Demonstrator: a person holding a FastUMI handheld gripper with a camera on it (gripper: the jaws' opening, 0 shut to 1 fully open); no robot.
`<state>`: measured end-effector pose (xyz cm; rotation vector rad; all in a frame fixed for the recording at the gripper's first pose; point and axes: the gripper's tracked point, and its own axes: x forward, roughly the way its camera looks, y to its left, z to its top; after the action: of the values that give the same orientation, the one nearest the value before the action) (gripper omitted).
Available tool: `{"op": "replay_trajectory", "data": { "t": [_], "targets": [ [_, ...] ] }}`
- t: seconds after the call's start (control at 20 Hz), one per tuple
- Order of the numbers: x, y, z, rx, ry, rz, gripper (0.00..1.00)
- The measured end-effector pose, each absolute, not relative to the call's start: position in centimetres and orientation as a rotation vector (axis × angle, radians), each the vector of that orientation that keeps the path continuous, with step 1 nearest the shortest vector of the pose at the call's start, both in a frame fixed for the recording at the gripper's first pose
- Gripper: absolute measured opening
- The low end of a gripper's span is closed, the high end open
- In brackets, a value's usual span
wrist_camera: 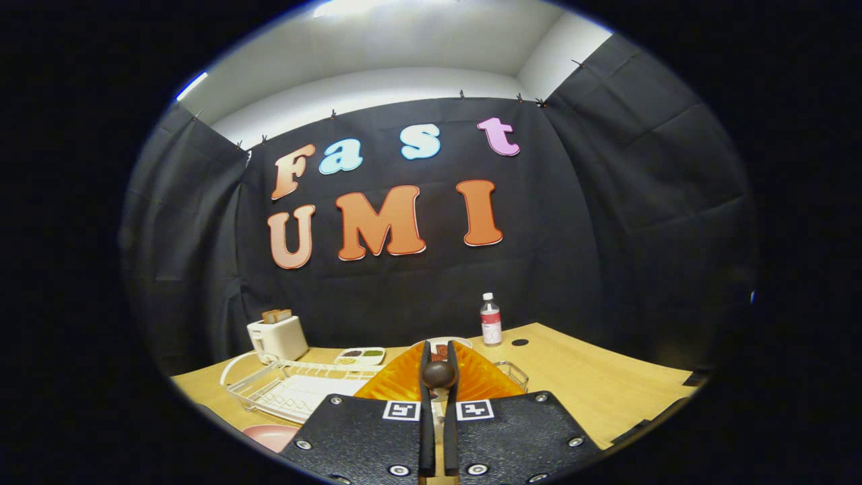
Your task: Take the plate from the dish rack, then take the spoon from the basket and place it into the plate.
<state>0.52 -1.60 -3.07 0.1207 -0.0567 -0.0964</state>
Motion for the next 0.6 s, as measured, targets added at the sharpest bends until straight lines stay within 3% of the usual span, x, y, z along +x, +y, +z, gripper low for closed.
{"op": "replay_trajectory", "data": {
  "t": [0.6],
  "targets": [
    [-4.0, 11.2, -9.4, 0.162, 0.06, 0.087, 0.05]
  ]
}}
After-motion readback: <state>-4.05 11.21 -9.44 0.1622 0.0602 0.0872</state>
